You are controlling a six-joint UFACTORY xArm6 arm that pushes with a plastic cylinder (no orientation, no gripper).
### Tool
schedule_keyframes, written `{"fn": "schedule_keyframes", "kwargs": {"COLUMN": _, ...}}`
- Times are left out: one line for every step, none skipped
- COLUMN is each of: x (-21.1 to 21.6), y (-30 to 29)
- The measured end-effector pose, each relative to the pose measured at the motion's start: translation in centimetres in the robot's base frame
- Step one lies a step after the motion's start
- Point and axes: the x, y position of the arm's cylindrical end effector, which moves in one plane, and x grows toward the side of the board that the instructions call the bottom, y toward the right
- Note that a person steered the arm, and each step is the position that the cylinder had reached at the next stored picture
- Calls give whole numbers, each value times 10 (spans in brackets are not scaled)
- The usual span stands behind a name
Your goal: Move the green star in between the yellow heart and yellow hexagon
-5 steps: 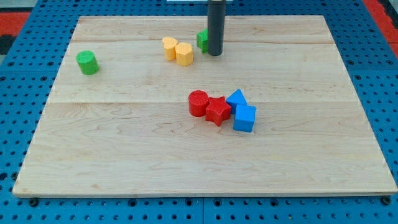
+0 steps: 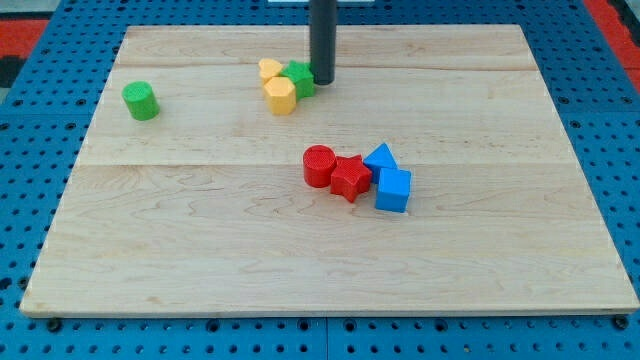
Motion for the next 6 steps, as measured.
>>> {"fn": "schedule_keyframes", "kwargs": {"x": 0, "y": -31}}
{"fn": "schedule_keyframes", "kwargs": {"x": 4, "y": -43}}
{"fn": "schedule_keyframes", "kwargs": {"x": 15, "y": -49}}
{"fn": "schedule_keyframes", "kwargs": {"x": 31, "y": -53}}
{"fn": "schedule_keyframes", "kwargs": {"x": 52, "y": -53}}
{"fn": "schedule_keyframes", "kwargs": {"x": 64, "y": -60}}
